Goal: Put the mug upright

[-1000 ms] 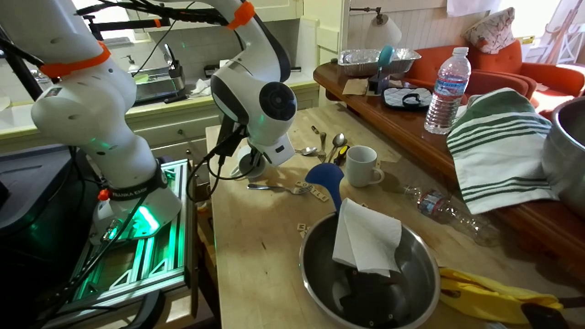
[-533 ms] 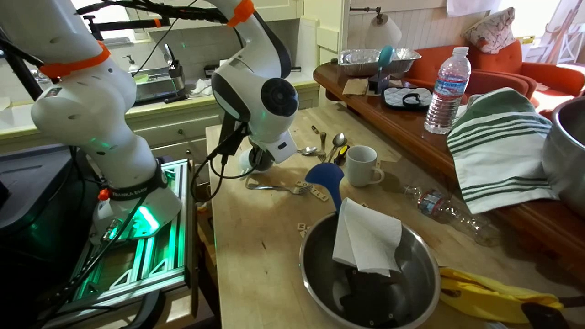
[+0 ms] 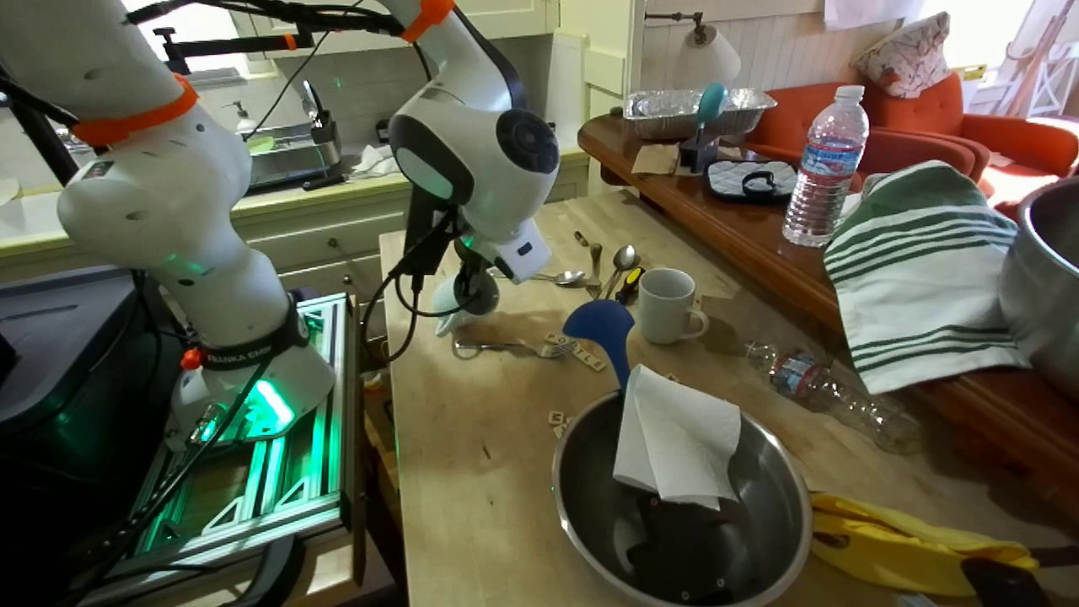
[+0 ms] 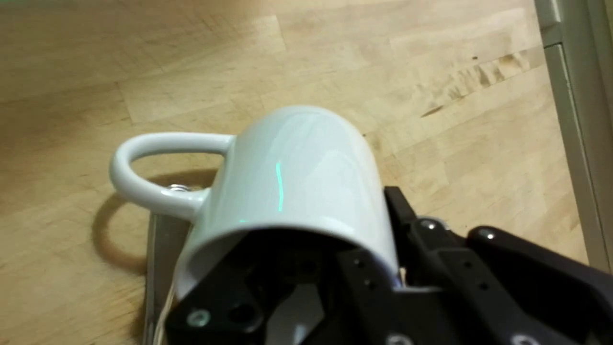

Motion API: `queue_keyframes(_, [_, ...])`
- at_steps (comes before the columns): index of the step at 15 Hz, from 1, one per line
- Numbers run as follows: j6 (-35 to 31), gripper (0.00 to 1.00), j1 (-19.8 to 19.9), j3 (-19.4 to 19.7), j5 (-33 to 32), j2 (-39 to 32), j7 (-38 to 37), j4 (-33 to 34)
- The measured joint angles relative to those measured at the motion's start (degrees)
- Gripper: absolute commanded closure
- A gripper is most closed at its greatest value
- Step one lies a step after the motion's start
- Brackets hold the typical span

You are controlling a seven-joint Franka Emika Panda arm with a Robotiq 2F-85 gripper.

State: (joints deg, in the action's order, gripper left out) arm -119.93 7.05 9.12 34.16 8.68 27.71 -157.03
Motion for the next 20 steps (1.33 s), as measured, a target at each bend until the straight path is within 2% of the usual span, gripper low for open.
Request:
queue_keyframes(5, [-0.01, 0.97, -2.54, -6.01, -14.11, 8.14, -11.67, 0.35])
queue_keyframes(8, [-0.07, 0.97, -5.51, -10.34, -19.37, 11.88, -17.18, 2.2])
queue_keyframes(12, [-0.82, 0.97, -9.71, -16.15, -26.18, 12.99, -22.61, 6.36])
queue_keyframes(15, [-5.12, 0.97, -12.38, -20.17, -31.5, 12.46, -25.85, 8.43])
queue_keyframes(16, [-7.67, 0.88, -13.07, -21.35, -33.22, 12.18, -26.85, 8.57])
queue_keyframes(18, [-12.63, 0.88, -14.07, -23.09, -35.98, 11.53, -28.65, 8.5])
queue_keyframes(20, [-13.65, 0.88, -14.28, -23.59, -36.66, 11.12, -28.92, 8.5])
